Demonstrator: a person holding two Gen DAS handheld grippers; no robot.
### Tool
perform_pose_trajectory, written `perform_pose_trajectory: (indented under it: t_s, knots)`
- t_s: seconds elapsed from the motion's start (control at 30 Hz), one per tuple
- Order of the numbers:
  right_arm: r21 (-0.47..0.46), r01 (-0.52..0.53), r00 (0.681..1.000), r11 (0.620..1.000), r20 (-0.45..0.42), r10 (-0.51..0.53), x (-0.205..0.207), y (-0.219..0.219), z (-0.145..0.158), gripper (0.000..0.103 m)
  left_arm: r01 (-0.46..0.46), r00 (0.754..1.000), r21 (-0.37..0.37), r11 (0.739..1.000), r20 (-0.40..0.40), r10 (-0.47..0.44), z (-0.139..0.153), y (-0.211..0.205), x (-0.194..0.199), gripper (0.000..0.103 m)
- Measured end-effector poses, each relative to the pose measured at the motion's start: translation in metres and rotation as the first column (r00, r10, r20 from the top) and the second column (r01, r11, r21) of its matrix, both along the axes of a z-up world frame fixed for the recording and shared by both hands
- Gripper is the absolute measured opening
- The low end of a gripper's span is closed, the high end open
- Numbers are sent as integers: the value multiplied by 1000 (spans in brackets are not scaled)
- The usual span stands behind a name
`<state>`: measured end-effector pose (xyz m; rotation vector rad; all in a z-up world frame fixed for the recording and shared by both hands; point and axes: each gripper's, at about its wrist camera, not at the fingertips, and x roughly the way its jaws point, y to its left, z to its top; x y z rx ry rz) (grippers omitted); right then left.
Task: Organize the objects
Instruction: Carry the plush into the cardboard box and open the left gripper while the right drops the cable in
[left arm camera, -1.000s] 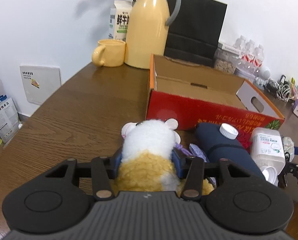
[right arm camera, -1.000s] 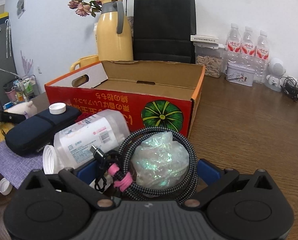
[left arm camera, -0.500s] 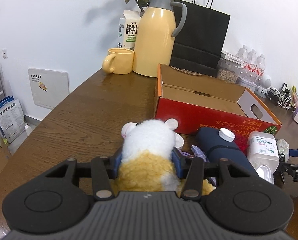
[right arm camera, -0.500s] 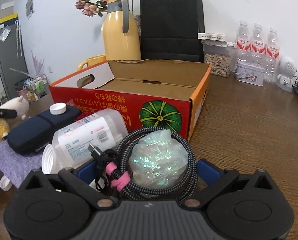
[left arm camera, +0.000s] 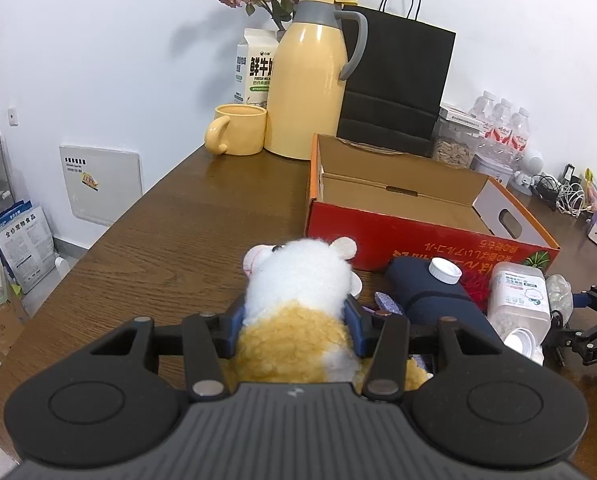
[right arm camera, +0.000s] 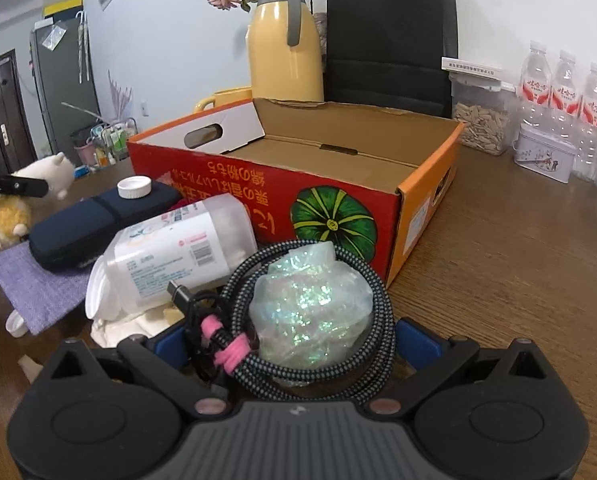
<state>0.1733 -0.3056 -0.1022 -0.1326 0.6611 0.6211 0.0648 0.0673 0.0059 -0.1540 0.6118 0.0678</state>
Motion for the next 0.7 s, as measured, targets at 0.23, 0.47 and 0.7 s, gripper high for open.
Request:
perform_pose_trajectory:
  t_s: [0.23,0.47,0.7]
  knots:
    - [22,39,997,999,65,-41,-26,4,9,94,5,1000,-11,1000,5,-5,0,2,-2,49]
    - [33,177,978,984,106,-179,-53,9,20,93,22,1000,-22,1000,17,-22,1,3,-5,48]
    - [31,243,961,969,129,-245,-68,21,42,93,58,997,-20,998,50,-57,10,-1,-2,48]
